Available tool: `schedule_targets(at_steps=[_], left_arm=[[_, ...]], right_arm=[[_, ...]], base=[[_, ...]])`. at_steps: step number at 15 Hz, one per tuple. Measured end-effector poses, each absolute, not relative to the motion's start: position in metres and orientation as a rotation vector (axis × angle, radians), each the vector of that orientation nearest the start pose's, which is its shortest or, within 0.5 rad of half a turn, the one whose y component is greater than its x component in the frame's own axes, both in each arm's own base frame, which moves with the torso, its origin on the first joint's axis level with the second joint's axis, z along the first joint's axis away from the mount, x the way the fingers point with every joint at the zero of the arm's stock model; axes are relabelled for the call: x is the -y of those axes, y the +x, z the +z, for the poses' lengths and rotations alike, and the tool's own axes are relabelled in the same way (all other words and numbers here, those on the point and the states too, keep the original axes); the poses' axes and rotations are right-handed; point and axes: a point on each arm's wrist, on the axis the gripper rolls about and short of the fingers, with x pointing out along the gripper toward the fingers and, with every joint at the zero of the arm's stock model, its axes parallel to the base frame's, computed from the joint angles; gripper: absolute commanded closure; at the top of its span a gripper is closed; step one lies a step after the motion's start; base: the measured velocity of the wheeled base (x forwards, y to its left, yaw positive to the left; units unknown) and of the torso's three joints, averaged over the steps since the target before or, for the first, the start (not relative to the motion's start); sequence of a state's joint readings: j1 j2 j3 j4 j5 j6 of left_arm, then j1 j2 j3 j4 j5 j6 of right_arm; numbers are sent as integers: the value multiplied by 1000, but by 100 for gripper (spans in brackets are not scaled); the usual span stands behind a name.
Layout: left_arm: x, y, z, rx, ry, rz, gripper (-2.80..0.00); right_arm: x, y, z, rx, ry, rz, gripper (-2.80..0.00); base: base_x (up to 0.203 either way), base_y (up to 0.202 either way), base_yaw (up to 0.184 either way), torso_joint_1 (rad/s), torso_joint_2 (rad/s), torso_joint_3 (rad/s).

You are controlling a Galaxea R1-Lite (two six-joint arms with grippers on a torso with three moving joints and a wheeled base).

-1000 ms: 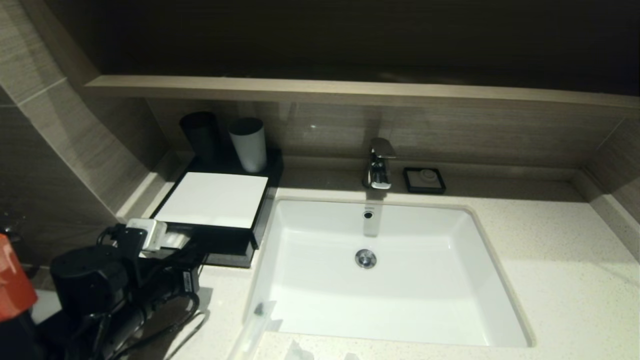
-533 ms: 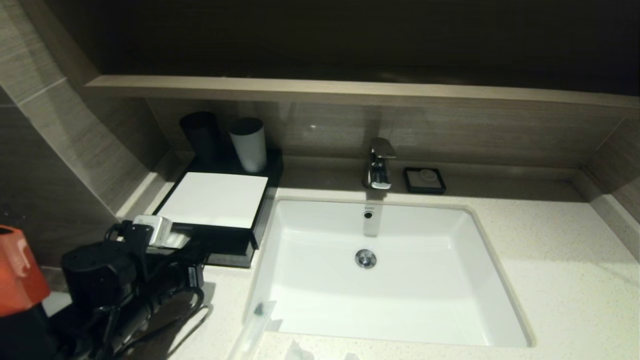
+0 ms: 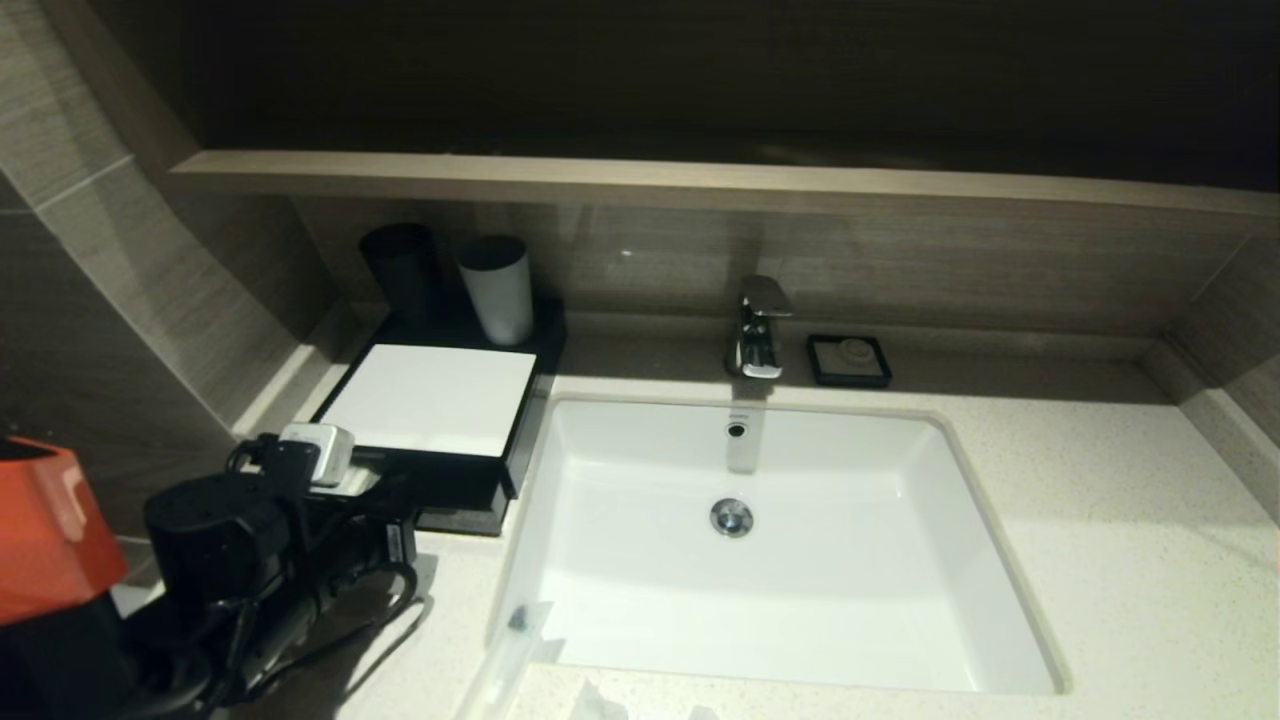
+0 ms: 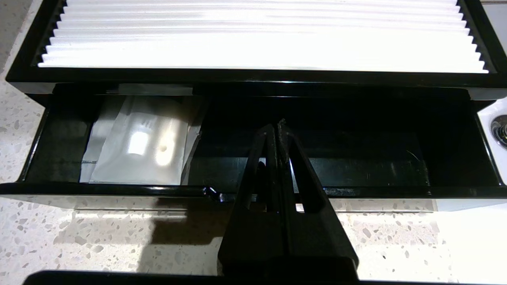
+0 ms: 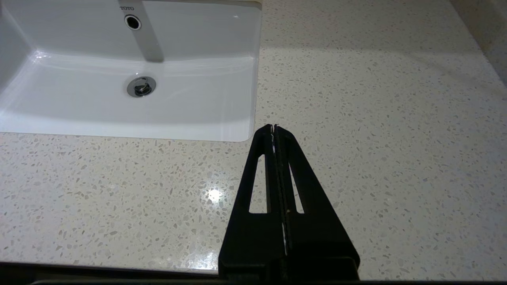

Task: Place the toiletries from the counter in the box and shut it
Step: Open the drawer

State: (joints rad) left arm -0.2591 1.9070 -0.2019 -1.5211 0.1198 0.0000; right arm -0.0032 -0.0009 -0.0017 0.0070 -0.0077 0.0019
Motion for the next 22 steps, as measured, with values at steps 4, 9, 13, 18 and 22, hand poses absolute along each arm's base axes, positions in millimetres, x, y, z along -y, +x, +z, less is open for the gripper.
schedule_targets(at_steps=[4,9,13,18,22], left_arm=[[62,245,79,-185,36,-139,0],[62,244,78,-193,40,-139,0],[61,242,78,-197,42,-141,0],[61,239,77,-204,48,-142,0],[59,234,76,-216,52,-143,0]], right_arm=[[0,-23,75,-5,1,-11,0],[0,-23,75,-4,2,-11,0],[0,-23,75,-4,2,-11,0],[0,-23,75,-4,2,-11,0],[0,-23,75,-4,1,-11,0]], base=[[0,0,0,0,0,0],[0,0,0,0,0,0],[0,0,0,0,0,0],[0,0,0,0,0,0],[0,0,0,0,0,0]])
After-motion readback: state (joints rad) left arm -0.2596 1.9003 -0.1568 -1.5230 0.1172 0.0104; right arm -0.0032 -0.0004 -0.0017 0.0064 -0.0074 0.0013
